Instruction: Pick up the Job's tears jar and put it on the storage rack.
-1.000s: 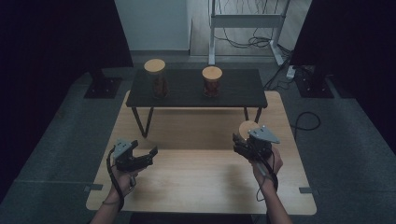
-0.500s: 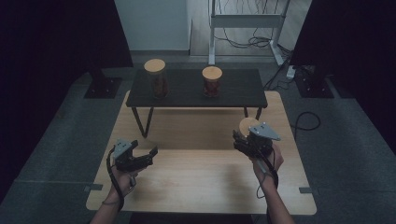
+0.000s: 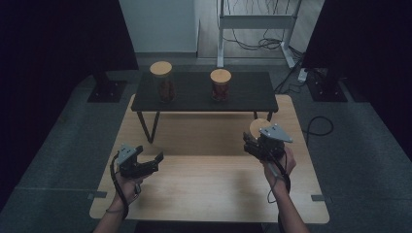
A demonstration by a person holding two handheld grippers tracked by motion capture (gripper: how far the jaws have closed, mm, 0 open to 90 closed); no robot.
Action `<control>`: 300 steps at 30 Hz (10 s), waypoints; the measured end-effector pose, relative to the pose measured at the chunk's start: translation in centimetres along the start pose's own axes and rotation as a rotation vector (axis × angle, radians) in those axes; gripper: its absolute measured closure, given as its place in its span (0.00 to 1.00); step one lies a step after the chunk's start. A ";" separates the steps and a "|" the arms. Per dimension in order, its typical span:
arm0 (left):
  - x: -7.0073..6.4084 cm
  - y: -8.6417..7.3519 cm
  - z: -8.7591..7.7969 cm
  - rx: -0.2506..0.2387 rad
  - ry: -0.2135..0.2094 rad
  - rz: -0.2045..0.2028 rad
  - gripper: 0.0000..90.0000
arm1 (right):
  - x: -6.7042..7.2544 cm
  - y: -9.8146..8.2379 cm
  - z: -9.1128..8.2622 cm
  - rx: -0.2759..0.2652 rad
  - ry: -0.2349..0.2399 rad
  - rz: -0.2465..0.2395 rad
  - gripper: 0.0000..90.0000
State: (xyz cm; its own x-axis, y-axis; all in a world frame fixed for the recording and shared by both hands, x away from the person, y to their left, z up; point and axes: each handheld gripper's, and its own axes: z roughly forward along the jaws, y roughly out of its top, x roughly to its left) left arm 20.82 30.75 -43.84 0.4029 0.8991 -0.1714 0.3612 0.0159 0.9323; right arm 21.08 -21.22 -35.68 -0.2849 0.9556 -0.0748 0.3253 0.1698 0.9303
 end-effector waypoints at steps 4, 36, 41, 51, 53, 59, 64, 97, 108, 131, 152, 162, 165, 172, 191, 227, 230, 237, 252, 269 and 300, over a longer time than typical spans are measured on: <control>0.0 0.0 0.0 0.002 -0.001 0.001 0.07 | 0.0 0.3 0.1 0.000 -0.002 -0.004 0.28; 0.2 0.0 -0.1 -0.003 0.004 -0.002 0.07 | -0.6 2.1 0.8 -0.018 -0.010 0.001 0.28; 0.2 0.0 -0.1 -0.002 0.004 -0.003 0.07 | -0.6 2.3 0.9 -0.024 -0.014 0.001 0.28; 0.3 0.0 -0.1 -0.005 0.008 -0.004 0.07 | -0.6 3.1 1.2 -0.031 -0.018 -0.008 0.28; 0.3 0.0 -0.1 -0.004 0.008 -0.004 0.07 | -0.6 3.3 1.3 -0.034 -0.019 -0.012 0.28; 0.4 0.0 0.0 -0.003 0.008 -0.004 0.07 | -0.6 3.8 1.4 -0.041 -0.021 -0.015 0.28; 0.4 0.0 -0.1 -0.005 0.010 -0.005 0.07 | -0.7 4.1 1.7 -0.041 -0.023 -0.017 0.28; 0.8 0.1 -0.2 -0.012 0.023 -0.018 0.07 | -1.5 6.7 3.4 -0.051 -0.035 -0.023 0.28; 0.8 0.0 0.0 -0.003 0.017 -0.022 0.07 | -1.5 7.5 4.5 -0.044 -0.033 -0.021 0.28; 1.2 -0.1 0.2 0.006 0.027 -0.030 0.07 | -1.8 8.4 6.6 -0.048 -0.039 0.000 0.28; 1.4 -0.1 0.4 0.012 0.037 -0.033 0.07 | -2.0 9.0 7.9 -0.045 -0.054 -0.012 0.28; 1.6 -0.2 0.4 0.012 0.042 -0.034 0.07 | -2.2 9.3 8.4 -0.051 -0.054 -0.012 0.28; 1.7 -0.2 0.5 0.014 0.044 -0.037 0.07 | -2.1 9.4 8.6 -0.053 -0.061 -0.019 0.28; 1.7 -0.2 0.5 0.016 0.046 -0.039 0.07 | -2.2 9.5 9.2 -0.045 -0.065 -0.020 0.28; 1.9 -0.3 0.7 0.027 0.055 -0.044 0.07 | -2.6 9.3 10.9 -0.029 -0.070 -0.009 0.28; 2.0 -0.4 0.8 0.030 0.059 -0.050 0.07 | -3.2 9.0 12.4 -0.031 -0.062 0.032 0.27; 2.0 -0.4 0.8 0.031 0.059 -0.049 0.07 | -3.2 9.0 12.4 -0.030 -0.061 0.032 0.27; 2.0 -0.4 0.8 0.030 0.060 -0.049 0.07 | -3.2 9.1 12.4 -0.028 -0.062 0.029 0.27; 1.9 -0.4 0.7 0.030 0.058 -0.048 0.07 | -2.7 8.8 12.1 -0.046 -0.081 0.012 0.14; 1.8 -0.4 0.6 0.028 0.056 -0.046 0.07 | -1.9 8.8 11.4 -0.061 -0.095 0.021 0.06; 0.4 -0.4 -0.2 0.007 0.052 -0.019 0.07 | -1.7 6.4 7.7 -0.064 -0.094 0.064 0.03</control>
State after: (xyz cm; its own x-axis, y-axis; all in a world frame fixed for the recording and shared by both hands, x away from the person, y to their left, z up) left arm 20.66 31.23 -44.18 0.3516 0.9201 -0.1725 0.3743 0.0307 0.9268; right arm 30.54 -19.90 -32.38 -0.1782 0.9830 -0.0448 0.2806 0.0944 0.9552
